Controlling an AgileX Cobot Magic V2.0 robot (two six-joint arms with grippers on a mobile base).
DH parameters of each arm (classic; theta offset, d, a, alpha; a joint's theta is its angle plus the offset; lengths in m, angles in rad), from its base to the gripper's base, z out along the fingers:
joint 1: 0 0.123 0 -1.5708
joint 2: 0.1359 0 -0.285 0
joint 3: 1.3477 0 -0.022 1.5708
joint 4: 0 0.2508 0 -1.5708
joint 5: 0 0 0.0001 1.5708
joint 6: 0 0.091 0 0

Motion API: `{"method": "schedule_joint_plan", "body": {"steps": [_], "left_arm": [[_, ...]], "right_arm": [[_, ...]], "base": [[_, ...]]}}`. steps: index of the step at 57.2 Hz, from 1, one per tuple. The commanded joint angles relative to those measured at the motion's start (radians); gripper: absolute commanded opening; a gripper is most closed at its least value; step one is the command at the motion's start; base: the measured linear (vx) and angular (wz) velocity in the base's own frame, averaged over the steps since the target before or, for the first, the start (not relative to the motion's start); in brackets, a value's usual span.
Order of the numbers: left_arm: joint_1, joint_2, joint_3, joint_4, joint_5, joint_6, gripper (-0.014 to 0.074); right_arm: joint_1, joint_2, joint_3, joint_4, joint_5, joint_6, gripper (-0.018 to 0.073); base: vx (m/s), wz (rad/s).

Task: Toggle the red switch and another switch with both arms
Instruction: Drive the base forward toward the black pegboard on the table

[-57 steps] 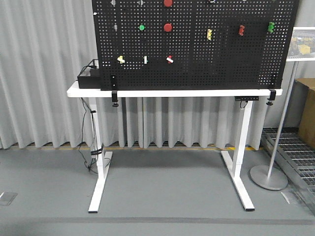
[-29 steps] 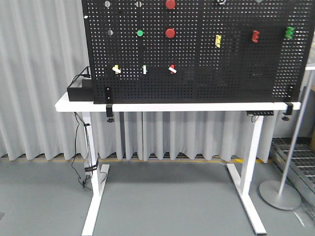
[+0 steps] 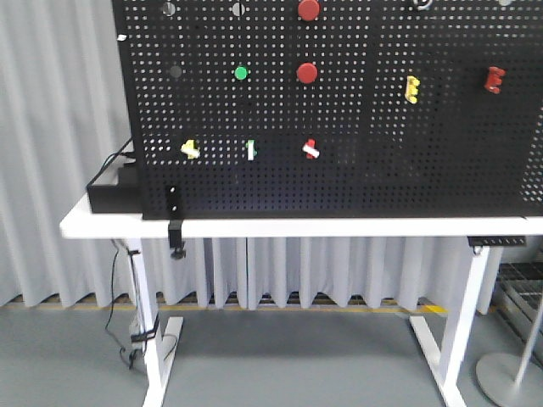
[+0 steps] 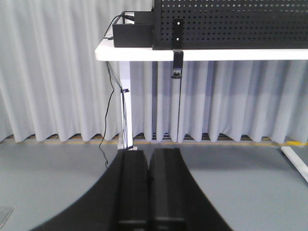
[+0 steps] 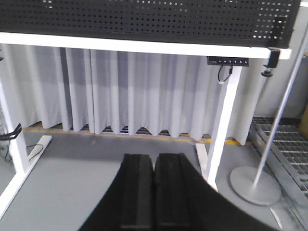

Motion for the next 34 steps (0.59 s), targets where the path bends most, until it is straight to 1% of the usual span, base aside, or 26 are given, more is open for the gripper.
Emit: {"method": "schedule_joint_plan", "body": {"steps": [1, 18, 34], "left_arm": [[0.001, -0.008, 0.018, -0.010, -0.084, -0.003, 0.0003], [0.001, -0.008, 0.018, -0.010, -0.084, -0.003, 0.0003], [0.001, -0.008, 0.018, -0.010, -0.084, -0.003, 0.0003]], "right_arm": [[-0.007, -0.010, 0.005, -0.005, -0.083, -0.007, -0.0006], [-0.007, -0.010, 0.005, -0.005, -0.083, -0.007, -0.0006], [-0.007, -0.010, 0.005, -0.005, -0.083, -0.007, -0.0006]], "base": [[0.47, -0.02], [0.45, -0.03], [0.39, -0.02]]}}
